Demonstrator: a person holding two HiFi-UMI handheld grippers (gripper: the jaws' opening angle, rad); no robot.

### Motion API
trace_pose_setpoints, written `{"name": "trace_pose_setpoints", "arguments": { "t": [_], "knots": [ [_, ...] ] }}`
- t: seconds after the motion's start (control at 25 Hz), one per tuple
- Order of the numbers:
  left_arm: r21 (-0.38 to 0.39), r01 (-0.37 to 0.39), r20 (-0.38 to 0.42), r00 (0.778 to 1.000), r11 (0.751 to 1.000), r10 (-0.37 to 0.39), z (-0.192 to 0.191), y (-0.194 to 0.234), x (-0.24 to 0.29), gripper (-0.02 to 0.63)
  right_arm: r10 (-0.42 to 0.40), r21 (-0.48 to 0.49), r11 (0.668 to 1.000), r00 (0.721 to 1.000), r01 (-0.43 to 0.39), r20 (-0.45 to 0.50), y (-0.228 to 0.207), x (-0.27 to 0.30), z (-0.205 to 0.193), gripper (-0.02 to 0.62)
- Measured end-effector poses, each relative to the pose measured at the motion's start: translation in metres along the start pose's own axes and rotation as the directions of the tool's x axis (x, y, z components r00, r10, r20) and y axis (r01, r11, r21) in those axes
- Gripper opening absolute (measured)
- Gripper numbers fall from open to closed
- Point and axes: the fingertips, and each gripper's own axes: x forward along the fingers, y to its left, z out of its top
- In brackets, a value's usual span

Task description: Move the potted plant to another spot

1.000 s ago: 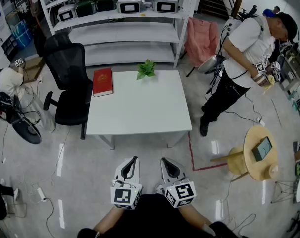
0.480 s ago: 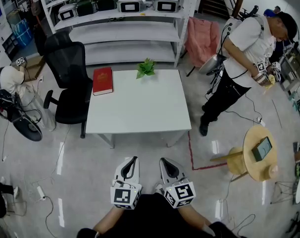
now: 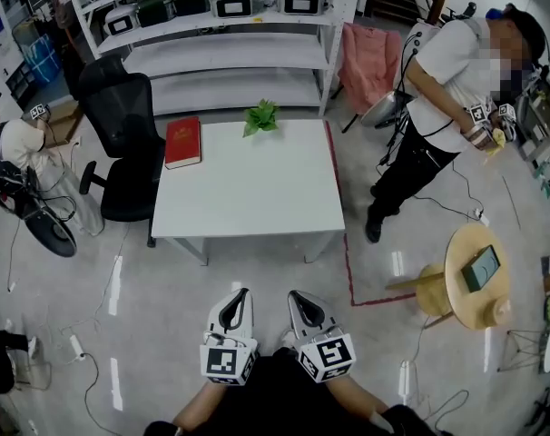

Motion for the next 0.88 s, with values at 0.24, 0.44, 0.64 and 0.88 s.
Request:
{"name": "trace_pose_setpoints", "arguments": {
  "t": [0.24,0.44,0.64,0.88],
  "knots": [
    [-0.008,-0.054,0.0,0.999,0.999,0.054,-0.005,-0.021,-0.003,0.017,0.036,-0.003,0.999,0.999,-0.036,-0.003,-0.017,-0.016,-0.007,0.011],
    [-0.013,-0.087,-0.015,0.996,0.996,0.087,-0.015,-0.035,-0.009,0.017,0.046,-0.005,0.999,0.999,-0.046,-0.007,-0.033,-0.025,-0.014,0.011],
    [-0.011,-0.093,-0.033,0.995,0.996,0.093,-0.024,-0.033,-0.005,0.017,0.053,0.002,0.999,0.999,-0.053,-0.008,-0.039,-0.022,-0.018,0.011],
    [-0.021,-0.081,-0.023,0.996,0.996,0.081,-0.023,-0.022,0.02,0.017,0.042,0.001,0.999,0.999,-0.042,-0.007,-0.05,-0.002,-0.017,0.011]
  ]
}}
